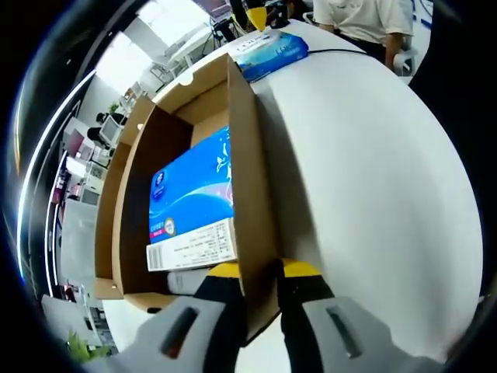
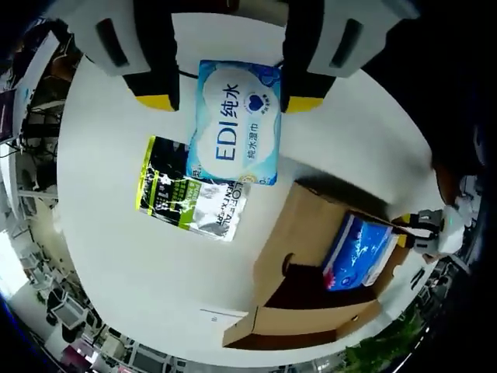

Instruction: Operate the shoe box by opening the lid, removing the specified soft item, and placing it in the target area until the item is outside and the box remains undamaged.

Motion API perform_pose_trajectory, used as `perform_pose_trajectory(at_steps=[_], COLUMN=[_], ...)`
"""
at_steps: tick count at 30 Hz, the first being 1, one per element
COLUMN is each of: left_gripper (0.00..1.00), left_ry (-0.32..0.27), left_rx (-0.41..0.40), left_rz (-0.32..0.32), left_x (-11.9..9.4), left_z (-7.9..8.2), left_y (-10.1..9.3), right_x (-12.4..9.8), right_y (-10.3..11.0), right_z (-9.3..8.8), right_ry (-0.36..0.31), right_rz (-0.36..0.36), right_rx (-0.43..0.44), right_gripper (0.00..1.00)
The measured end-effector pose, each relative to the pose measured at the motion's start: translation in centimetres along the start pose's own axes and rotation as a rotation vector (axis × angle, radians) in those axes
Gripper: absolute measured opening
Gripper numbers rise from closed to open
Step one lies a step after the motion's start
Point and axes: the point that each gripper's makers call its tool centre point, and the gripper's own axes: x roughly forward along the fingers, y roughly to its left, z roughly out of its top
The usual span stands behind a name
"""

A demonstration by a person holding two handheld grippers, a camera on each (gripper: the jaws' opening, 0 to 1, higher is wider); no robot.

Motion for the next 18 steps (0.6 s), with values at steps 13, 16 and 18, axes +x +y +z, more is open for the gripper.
perform_pose_trajectory(at_steps=[13, 16, 18], left_gripper=[0.14, 0.14, 0.14], left_ry=[0.001, 0.002, 0.002], left_rx=[0.001, 0.001, 0.001], left_rz=[0.001, 0.002, 0.002], left_x=[0.1, 0.1, 0.1], left_z=[0.0, 0.0, 0.0], left_y=[0.1, 0.1, 0.1], right_x=[0.6, 0.6, 0.7], right_y=[-0.5, -0.6, -0.8], right_z=[0.3, 1.0, 1.2], right_ry=[-0.033, -0.080, -0.105], right_rz=[-0.063, -0.080, -0.097], right_rx=[-0.084, -0.103, -0.089], right_gripper=[0.83, 0.85, 0.87])
